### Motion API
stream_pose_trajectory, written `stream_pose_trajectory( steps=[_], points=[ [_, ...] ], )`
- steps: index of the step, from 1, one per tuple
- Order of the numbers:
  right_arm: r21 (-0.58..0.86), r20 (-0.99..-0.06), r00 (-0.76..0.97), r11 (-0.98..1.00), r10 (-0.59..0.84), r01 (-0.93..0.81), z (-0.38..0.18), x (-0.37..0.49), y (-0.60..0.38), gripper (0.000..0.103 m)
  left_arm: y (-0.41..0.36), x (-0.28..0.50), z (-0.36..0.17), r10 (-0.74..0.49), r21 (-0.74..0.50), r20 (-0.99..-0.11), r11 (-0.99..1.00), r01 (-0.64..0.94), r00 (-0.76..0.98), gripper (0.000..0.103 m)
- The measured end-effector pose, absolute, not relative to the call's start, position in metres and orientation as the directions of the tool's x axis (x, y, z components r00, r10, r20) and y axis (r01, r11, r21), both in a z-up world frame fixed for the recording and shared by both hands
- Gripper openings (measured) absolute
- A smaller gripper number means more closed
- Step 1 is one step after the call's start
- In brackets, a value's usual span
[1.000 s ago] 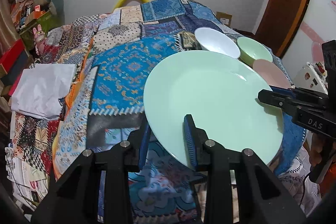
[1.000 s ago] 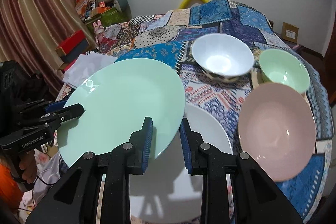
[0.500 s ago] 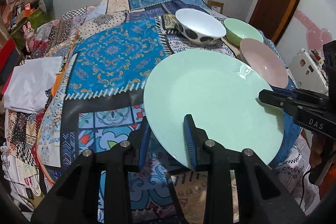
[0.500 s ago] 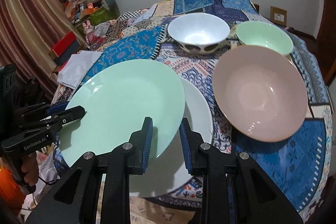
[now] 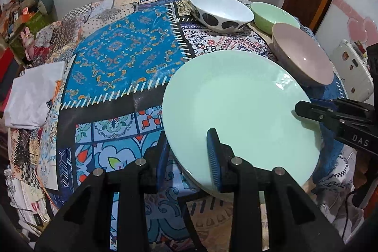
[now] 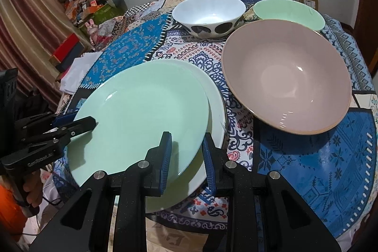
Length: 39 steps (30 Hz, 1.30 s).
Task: Organize plates and bowls
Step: 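Lower the mint green plate onto the white plate and open both grippers, then grasp the pink bowl rim with the left gripper while the right gripper grasps it too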
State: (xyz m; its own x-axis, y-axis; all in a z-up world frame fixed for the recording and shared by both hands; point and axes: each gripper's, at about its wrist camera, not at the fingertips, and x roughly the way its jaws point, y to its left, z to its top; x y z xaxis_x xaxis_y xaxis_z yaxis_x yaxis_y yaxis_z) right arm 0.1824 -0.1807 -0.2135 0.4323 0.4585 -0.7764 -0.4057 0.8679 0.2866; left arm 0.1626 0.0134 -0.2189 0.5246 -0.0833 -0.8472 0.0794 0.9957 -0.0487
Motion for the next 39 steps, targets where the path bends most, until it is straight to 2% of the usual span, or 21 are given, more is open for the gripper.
stream_pose_trajectory(
  steps=[21,25,27,31,34,36,38,39],
  points=[
    [0.264,-0.777,0.438,0.866,0.452,-0.426,-0.212,0.175,-0.18,0.024,0.011,0.168,-0.23,-0.05,-0.002,-0.862,0.995,0.096,0.505,0.032],
    [0.28,-0.772,0.435,0.863,0.463,-0.421,-0.21,0.176,-0.185,0.024,0.007,0.165,-0.217,-0.031,0.029,-0.844,0.994,0.102,0.536,0.037],
    [0.267,-0.767,0.458,0.873,0.449,-0.408,-0.206,0.176,-0.19,0.025,0.005,0.164,-0.206,-0.031,0.034,-0.83,0.994,0.105,0.557,0.045],
    [0.257,-0.74,0.51,0.884,0.439,-0.39,-0.193,0.175,-0.205,0.035,-0.003,0.164,-0.178,-0.043,0.04,-0.784,0.992,0.119,0.619,0.056],
    [0.245,-0.717,0.549,0.893,0.429,-0.377,-0.182,0.176,-0.218,0.036,-0.014,0.168,-0.16,-0.054,0.046,-0.752,0.99,0.135,0.657,0.065],
    [0.221,-0.706,0.579,0.903,0.408,-0.368,-0.175,0.177,-0.226,0.039,-0.024,0.173,-0.151,-0.06,0.053,-0.74,0.988,0.148,0.67,0.076],
    [0.18,-0.692,0.62,0.92,0.37,-0.348,-0.168,0.178,-0.232,0.052,-0.034,0.179,-0.146,-0.065,0.058,-0.733,0.986,0.157,0.678,0.089],
    [0.163,-0.681,0.641,0.927,0.353,-0.337,-0.165,0.179,-0.237,0.055,-0.039,0.183,-0.145,-0.071,0.057,-0.729,0.985,0.164,0.68,0.09]
  ],
)
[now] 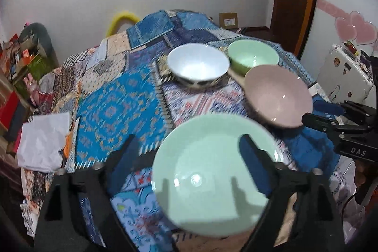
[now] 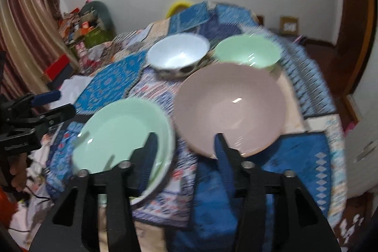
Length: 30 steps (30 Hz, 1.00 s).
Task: Organize plates and bowls
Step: 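Grasp the pink bowl rim with the left gripper while the right gripper grasps it too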
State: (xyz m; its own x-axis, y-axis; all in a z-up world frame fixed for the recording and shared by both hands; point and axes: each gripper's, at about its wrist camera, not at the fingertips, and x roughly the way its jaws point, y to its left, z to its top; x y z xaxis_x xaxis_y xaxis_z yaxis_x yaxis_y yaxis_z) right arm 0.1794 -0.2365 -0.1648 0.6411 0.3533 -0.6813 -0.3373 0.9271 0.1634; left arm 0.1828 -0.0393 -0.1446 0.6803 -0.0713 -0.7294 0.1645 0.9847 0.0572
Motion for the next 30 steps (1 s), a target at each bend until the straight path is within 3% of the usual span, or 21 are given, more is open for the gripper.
stream_pose_trajectory(
  steps=[18,21,26,30],
  points=[
    [0.167,-0.705,0.662,0.967,0.255,-0.194,-0.192,0.221,-0.297,0.057,-0.129,0.27,-0.195,-0.155,0.04,-0.799,0.951,0.308,0.582,0.09],
    [0.198,-0.714,0.643,0.961,0.277,-0.194,-0.202,0.227,-0.298,0.056,-0.133,0.282,-0.207,-0.157,0.023,-0.815,0.954,0.3,0.558,0.078],
    [0.249,-0.722,0.617,0.95,0.313,-0.191,-0.21,0.232,-0.3,0.045,-0.135,0.295,-0.222,-0.177,-0.021,-0.841,0.955,0.296,0.511,0.068],
    [0.279,-0.722,0.609,0.944,0.328,-0.178,-0.214,0.235,-0.303,0.037,-0.14,0.302,-0.229,-0.182,-0.031,-0.852,0.953,0.301,0.491,0.05]
  ],
)
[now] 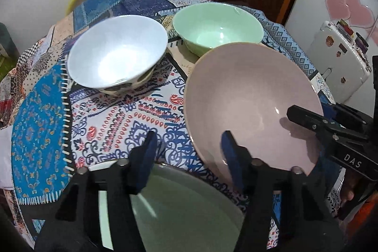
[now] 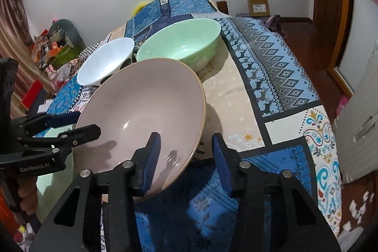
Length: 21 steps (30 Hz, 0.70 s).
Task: Organize plates and bowls
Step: 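Grasp the pink bowl rim with the left gripper while the right gripper grasps it too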
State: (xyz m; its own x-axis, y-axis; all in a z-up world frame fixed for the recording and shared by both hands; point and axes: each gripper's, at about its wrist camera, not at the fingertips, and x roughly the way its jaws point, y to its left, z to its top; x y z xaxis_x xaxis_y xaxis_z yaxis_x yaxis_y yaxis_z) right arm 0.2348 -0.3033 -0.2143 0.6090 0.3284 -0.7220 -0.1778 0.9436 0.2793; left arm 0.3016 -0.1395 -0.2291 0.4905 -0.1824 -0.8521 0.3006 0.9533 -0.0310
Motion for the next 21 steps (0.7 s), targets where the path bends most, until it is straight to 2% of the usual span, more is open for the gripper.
stream_pose_trajectory(
  steps=[2,7,9,11,21],
  points=[
    [0.298,-0.723,0.602,0.939,0.34,-0.172,-0.217,0.237,-0.305,0.031,-0.141,0.304,-0.233,-0.188,-0.041,-0.858,0.952,0.302,0.477,0.043],
    [0.335,-0.722,0.58,0.924,0.377,-0.184,-0.223,0.241,-0.303,0.026,-0.142,0.308,-0.238,-0.23,-0.092,-0.863,0.947,0.307,0.451,0.033],
    [0.338,-0.723,0.573,0.921,0.385,-0.193,-0.224,0.242,-0.3,0.022,-0.144,0.309,-0.238,-0.248,-0.108,-0.862,0.942,0.317,0.441,0.023],
    [0.316,-0.723,0.586,0.929,0.367,-0.192,-0.222,0.239,-0.298,0.022,-0.147,0.307,-0.237,-0.246,-0.102,-0.863,0.941,0.324,0.441,0.019],
    [0.323,-0.723,0.587,0.93,0.363,-0.178,-0.211,0.235,-0.296,0.022,-0.141,0.293,-0.221,-0.249,-0.099,-0.842,0.943,0.318,0.478,0.018]
  ],
)
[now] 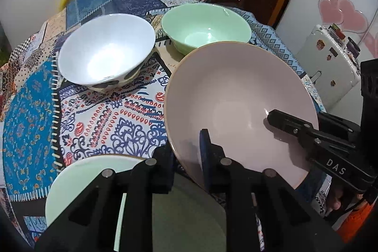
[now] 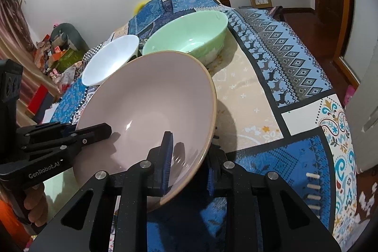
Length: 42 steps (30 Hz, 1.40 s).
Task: Organize plates and bowls
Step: 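Lift the pink bowl and carry it beside the plate stack with both grippers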
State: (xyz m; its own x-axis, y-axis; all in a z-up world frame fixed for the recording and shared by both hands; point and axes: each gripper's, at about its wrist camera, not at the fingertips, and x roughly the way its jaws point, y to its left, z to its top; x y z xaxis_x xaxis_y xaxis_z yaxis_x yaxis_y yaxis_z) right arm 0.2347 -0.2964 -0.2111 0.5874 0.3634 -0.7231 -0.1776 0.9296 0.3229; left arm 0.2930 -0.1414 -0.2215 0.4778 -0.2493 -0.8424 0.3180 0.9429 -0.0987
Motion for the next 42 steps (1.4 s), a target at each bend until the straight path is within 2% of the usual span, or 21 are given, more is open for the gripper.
stream_pose_trajectory(
  steps=[18,32,42],
  points=[
    [0.27,-0.66,0.645,0.923,0.385,-0.274,-0.161,0.212,-0.253,0.022,-0.092,0.23,-0.158,-0.247,-0.101,-0.77,0.958,0.269,0.588,0.019],
    [0.262,-0.621,0.631,0.882,0.465,-0.392,-0.145,0.194,-0.187,0.022,-0.016,0.178,-0.126,-0.166,-0.079,-0.732,0.984,0.16,0.661,0.019],
    [0.249,-0.618,0.584,0.836,0.525,-0.489,-0.144,0.185,-0.13,0.022,0.042,0.145,-0.123,-0.094,-0.068,-0.729,0.996,0.065,0.678,0.019]
  ],
)
